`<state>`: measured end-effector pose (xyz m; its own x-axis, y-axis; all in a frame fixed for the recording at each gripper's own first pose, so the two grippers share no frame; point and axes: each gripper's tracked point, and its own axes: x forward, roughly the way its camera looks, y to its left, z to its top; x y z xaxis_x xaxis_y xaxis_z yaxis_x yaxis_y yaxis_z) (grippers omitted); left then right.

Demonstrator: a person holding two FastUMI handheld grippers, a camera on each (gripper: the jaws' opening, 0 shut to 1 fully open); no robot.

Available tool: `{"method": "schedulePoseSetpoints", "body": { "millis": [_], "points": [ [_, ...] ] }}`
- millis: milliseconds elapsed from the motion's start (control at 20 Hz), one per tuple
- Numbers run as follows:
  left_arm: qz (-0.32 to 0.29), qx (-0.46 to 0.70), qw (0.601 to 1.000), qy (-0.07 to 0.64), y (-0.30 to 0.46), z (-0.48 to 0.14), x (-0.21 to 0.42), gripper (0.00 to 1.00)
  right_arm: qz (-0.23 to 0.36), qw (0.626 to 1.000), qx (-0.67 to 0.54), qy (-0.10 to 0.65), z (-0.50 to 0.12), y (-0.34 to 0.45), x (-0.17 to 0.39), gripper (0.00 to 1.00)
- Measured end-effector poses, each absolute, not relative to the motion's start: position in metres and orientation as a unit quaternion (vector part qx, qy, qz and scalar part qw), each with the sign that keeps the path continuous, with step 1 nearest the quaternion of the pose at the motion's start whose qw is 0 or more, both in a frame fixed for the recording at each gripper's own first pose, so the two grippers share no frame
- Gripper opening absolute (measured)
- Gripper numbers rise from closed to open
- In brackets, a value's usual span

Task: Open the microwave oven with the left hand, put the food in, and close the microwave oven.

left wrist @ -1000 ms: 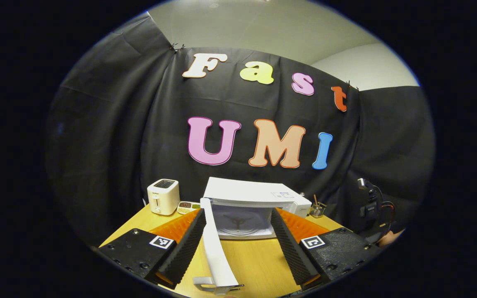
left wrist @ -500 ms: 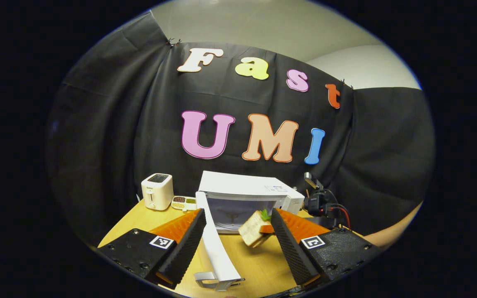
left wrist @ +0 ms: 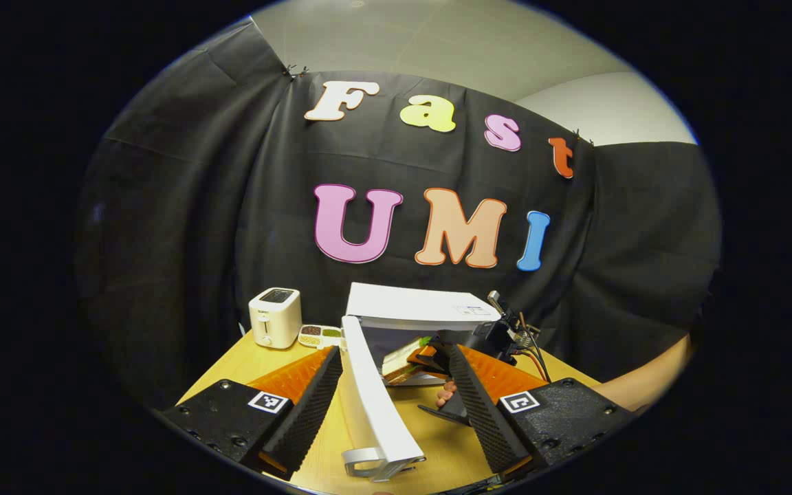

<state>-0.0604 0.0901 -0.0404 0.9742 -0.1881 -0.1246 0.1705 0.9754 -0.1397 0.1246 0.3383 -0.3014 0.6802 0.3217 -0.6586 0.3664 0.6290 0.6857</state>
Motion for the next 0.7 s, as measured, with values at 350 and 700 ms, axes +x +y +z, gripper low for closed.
{"method": "schedulePoseSetpoints", "body": {
  "millis": [350, 700],
  "points": [
    [-0.06, -0.061, 0.993, 0.084, 0.116, -0.058, -0.056, 0.96, -0.053, 0.796, 0.449, 0.403, -0.331, 0.353, 0.153, 0.28],
    [-0.028, -0.048, 0.993, 0.104, 0.139, -0.072, -0.052, 0.96, -0.067, 0.797, 0.473, 0.37, -0.347, 0.35, 0.184, 0.28]
  ]
}}
